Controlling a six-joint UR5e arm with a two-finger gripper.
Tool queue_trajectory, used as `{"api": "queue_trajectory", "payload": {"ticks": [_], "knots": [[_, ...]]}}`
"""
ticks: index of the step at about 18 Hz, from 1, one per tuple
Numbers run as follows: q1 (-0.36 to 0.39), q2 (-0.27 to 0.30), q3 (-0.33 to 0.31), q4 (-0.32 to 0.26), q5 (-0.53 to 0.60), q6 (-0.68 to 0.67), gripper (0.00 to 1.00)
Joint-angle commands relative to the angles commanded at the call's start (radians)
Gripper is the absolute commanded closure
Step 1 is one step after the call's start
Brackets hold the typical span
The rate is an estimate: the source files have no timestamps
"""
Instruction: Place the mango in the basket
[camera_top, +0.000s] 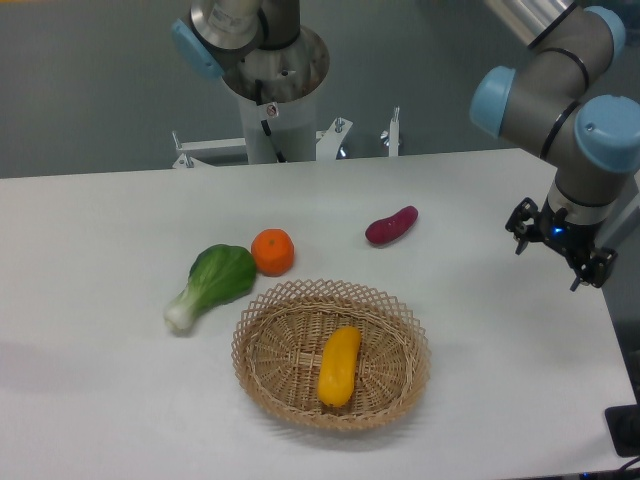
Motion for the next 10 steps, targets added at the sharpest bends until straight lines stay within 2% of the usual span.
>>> {"api": "queue_trajectory", "payload": {"ticks": [10], "knots": [[-0.005,0.002,-0.006,0.005,0.0,-0.005,0.0]]}}
